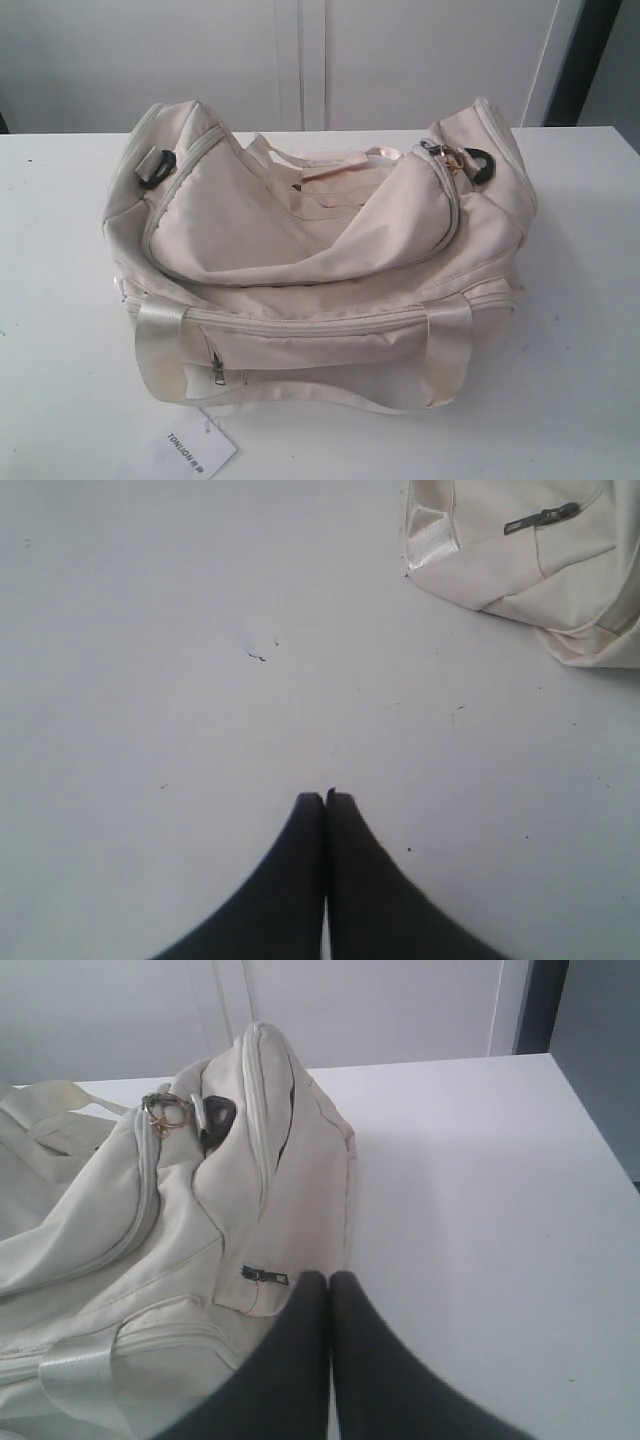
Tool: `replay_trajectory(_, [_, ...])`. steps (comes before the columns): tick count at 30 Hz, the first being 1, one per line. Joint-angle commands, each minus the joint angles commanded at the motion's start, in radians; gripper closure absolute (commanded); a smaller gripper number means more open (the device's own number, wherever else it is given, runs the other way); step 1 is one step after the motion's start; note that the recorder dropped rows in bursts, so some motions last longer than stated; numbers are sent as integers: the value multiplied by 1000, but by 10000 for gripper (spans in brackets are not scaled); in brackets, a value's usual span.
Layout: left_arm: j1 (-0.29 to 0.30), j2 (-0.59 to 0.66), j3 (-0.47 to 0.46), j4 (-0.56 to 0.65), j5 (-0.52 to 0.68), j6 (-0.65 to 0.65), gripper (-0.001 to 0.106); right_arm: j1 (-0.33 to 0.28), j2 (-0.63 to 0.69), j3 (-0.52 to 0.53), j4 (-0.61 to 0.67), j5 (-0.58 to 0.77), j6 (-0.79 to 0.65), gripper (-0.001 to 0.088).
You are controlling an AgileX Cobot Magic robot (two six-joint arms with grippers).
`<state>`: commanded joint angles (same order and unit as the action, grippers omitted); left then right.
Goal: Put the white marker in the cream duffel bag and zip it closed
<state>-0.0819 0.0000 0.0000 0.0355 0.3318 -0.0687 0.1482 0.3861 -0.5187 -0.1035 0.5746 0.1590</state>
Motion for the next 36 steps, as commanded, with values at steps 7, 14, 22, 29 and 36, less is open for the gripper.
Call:
replay_trajectory(7, [0,0,0,-76,0,102,1053,0,0,0,0,-2,0,868])
replay_trajectory(14, [0,0,0,-76,0,102,1053,0,0,0,0,0,0,868])
replay_trajectory(22, [0,0,0,-76,0,102,1053,0,-9,6,0,0,0,868])
replay_trajectory(29, [0,0,0,-76,0,102,1053,0,-153,93,0,0,-134,868])
replay_trajectory(36, [0,0,0,-76,0,102,1053,0,-290,251,10,-66,-159,868])
